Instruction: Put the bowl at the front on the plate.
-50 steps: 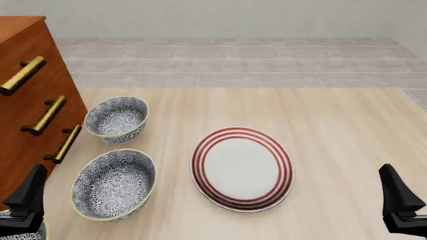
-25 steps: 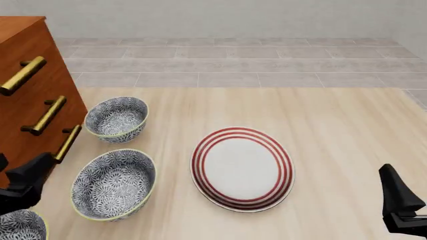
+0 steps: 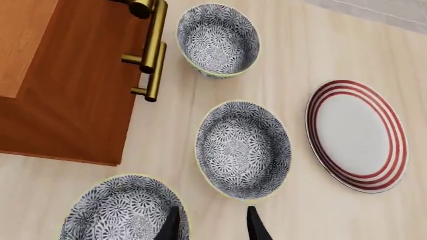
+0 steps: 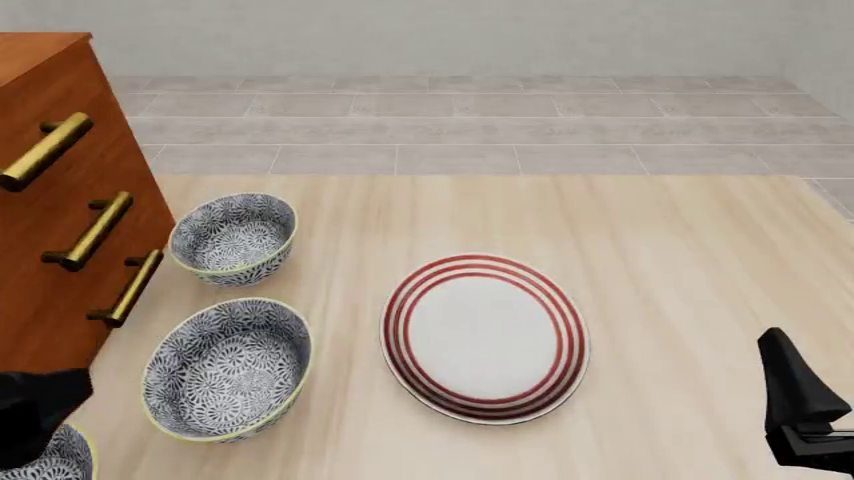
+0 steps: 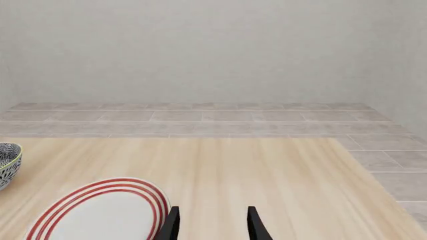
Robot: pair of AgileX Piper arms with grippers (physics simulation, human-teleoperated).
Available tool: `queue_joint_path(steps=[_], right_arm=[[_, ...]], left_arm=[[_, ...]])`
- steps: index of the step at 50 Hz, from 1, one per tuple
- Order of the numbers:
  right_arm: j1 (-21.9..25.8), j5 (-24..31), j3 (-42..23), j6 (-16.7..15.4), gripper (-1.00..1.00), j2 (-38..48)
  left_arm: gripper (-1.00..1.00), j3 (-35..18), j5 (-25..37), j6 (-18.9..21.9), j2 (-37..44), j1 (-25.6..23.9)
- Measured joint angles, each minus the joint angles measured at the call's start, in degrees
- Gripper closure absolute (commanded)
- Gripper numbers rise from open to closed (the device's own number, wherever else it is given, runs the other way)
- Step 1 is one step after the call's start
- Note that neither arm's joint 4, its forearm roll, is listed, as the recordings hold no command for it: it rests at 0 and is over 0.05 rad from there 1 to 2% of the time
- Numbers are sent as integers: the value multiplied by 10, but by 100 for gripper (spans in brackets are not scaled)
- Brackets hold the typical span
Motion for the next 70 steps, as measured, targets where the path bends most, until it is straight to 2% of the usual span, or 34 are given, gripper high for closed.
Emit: queue_joint_path(steps=[5, 11, 22, 31, 70], right_arm=[[0, 0, 0, 0, -100, 0], [0, 0, 0, 0, -100, 0], [0, 0, 0, 0, -100, 0], [0, 0, 0, 0, -100, 0], [0, 0, 0, 0, -100, 0]], left_arm=[[-100, -3, 44, -33, -5, -12], [-100, -8, 79, -51, -6, -9], [-100, -1, 100, -75, -5, 8], [-100, 16, 85, -76, 6, 27], [-100, 164, -31, -73, 30, 61]])
